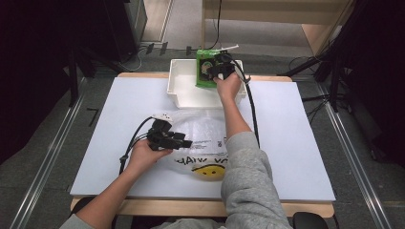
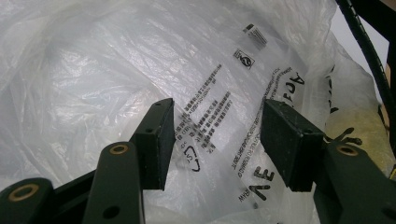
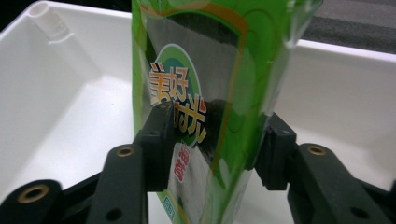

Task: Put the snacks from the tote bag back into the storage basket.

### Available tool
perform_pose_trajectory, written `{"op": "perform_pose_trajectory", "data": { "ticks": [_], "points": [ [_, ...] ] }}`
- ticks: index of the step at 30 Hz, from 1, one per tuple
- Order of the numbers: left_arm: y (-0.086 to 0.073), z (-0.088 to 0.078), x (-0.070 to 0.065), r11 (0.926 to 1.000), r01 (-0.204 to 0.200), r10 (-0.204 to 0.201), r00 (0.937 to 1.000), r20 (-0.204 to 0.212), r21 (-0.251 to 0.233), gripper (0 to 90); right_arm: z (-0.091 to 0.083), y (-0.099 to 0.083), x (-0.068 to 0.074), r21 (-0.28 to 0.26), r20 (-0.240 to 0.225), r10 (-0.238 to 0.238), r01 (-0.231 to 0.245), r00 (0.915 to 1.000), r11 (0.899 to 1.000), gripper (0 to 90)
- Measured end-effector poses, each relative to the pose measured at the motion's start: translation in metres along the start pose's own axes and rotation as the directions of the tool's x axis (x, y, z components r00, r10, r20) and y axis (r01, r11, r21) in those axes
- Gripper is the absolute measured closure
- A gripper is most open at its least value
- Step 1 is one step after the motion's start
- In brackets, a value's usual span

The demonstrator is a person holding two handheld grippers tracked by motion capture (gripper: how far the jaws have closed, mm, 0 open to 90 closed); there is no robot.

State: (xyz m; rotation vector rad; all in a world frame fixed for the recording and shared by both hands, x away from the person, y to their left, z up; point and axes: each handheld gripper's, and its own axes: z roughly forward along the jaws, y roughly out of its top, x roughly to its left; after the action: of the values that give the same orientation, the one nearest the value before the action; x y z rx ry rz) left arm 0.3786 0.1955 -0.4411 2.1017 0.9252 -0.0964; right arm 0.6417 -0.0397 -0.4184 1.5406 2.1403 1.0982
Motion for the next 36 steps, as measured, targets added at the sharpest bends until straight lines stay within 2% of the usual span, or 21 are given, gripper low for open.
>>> {"op": "perform_pose_trajectory", "data": {
  "ticks": [3,9,18,22,28,32,36],
  "points": [
    [0.0,0.0,0.0,1.0,-0.001,0.001,1.0,0.002,0.002,46.3,0.004,0.0,0.002,0.014,0.032,-0.001,0.001,0.9995,1.0,49.9],
    [0.0,0.0,0.0,1.0,-0.002,0.002,1.0,-0.001,0.006,47.1,0.008,-0.001,0.002,0.027,0.06,0.006,-0.007,0.9982,1.0,45.2],
    [0.0,0.0,0.0,1.0,0.0,0.0,1.0,0.003,0.005,46.9,0.014,-0.002,0.006,0.023,0.054,0.016,-0.018,0.9984,1.0,39.0],
    [0.0,0.0,0.0,1.0,0.0,0.0,1.0,0.006,0.004,46.9,0.015,-0.001,0.011,0.034,0.104,-0.024,0.02,0.9943,0.999,38.1],
    [0.0,0.0,0.0,1.0,0.0,0.0,1.0,0.005,0.006,46.9,0.016,0.001,0.013,0.033,0.115,-0.027,0.023,0.993,0.999,38.0],
    [0.0,0.0,0.0,1.0,0.003,-0.003,1.0,0.006,0.001,47.0,0.016,0.002,0.014,0.033,0.116,-0.047,0.043,0.9921,0.999,37.8],
    [-0.001,0.0,0.0,1.0,0.004,-0.004,1.0,0.006,0.006,47.0,0.018,0.004,0.013,0.039,0.103,-0.039,0.035,0.994,0.999,36.4]
  ]
}}
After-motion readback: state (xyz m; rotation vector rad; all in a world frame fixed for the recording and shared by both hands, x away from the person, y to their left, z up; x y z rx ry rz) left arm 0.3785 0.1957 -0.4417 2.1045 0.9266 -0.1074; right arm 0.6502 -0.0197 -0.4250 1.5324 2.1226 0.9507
